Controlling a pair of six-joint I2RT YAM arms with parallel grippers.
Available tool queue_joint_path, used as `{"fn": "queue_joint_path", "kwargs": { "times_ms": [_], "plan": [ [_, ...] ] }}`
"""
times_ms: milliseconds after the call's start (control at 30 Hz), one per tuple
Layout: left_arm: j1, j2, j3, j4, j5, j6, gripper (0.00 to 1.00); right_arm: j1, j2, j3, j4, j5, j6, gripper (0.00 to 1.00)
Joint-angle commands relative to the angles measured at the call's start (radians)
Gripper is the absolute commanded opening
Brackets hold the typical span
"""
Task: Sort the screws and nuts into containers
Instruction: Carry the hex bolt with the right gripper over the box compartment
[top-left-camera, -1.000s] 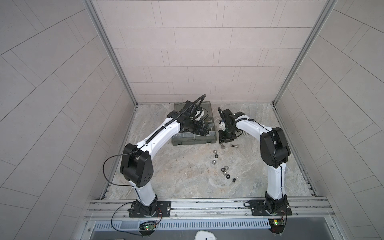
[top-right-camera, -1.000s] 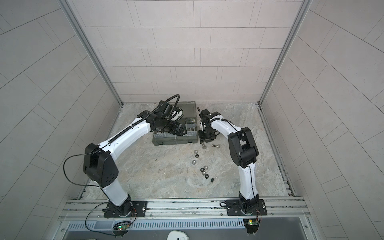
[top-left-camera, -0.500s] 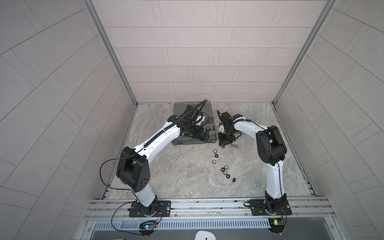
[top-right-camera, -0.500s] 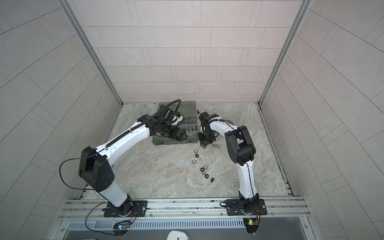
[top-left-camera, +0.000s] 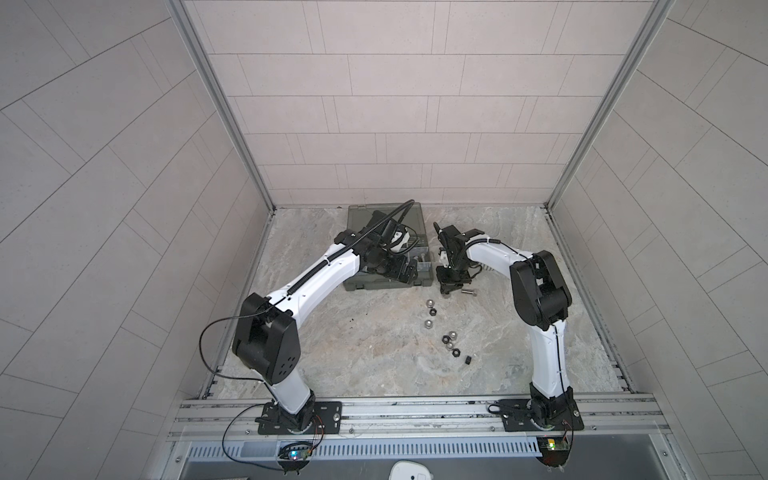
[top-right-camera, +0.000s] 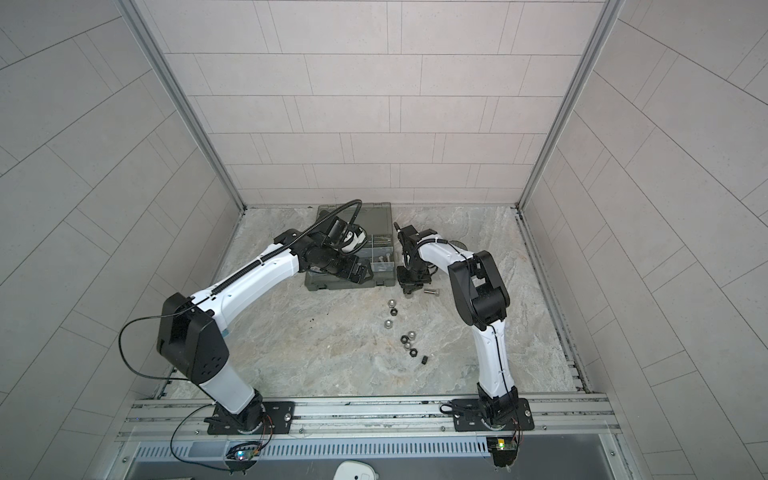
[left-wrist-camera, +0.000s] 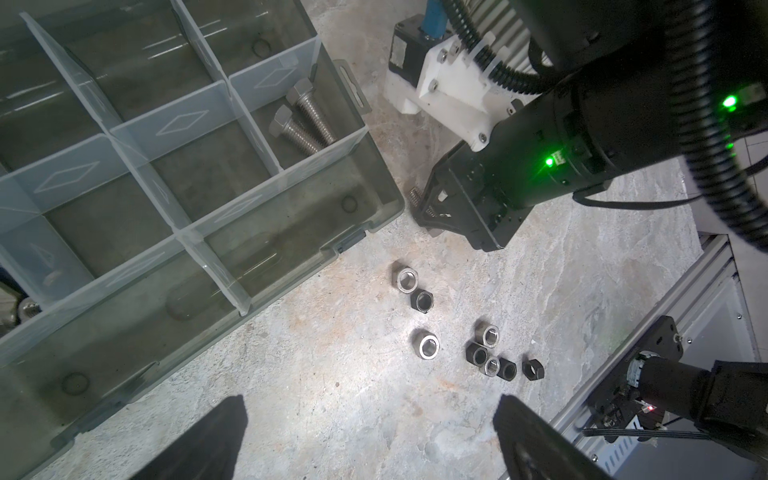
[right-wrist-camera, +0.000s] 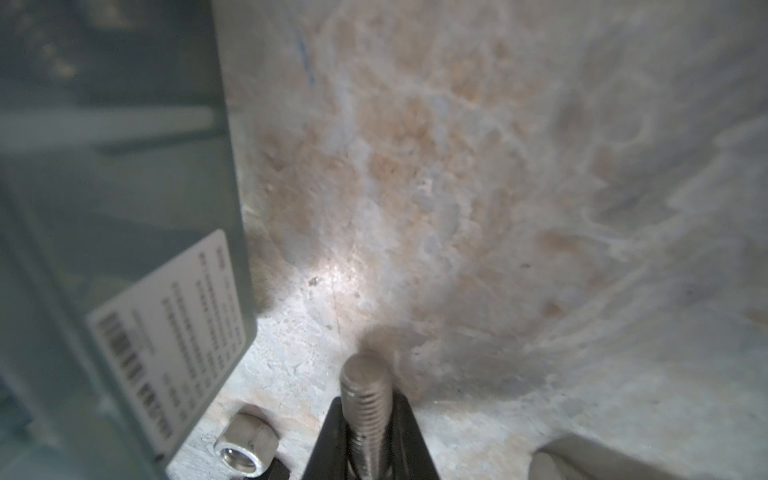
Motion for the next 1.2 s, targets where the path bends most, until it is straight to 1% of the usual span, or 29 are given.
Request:
{"fn": "queue_joint_path", "kwargs": {
  "times_ms": [0,233,433,633,833,1033,1167],
  "plan": [
    [-0.003,-0.022,0.014,-0.017,0.001,0.031,1.0,-0.002,-0.029,-0.004,-0.046,0.045,0.007,0.09],
    [0.001,-0.005,0.051,-0.032,0.004,0.054,1.0,-0.01,-0.056,0.09,-0.099,0.061,0.007,0.08],
    [0.015,-0.011,0.062,-0.033,0.002,0.065,1.0,-0.011,-0.042,0.233,-0.148,0.054,0.014,0.08],
    [0.032,-0.014,0.074,-0.039,-0.005,0.079,1.0,-0.011,0.058,0.441,-0.196,0.016,0.019,0.09],
    [0.048,-0.018,0.076,-0.038,-0.015,0.092,1.0,-0.011,0.179,0.608,-0.204,-0.039,0.049,0.09],
    [0.066,-0.031,0.067,-0.041,-0.02,0.098,1.0,-0.01,0.258,0.716,-0.204,-0.073,0.07,0.1],
    [0.08,-0.043,0.053,-0.033,-0.023,0.1,1.0,-0.011,0.29,0.747,-0.202,-0.09,0.081,0.1]
  ]
}}
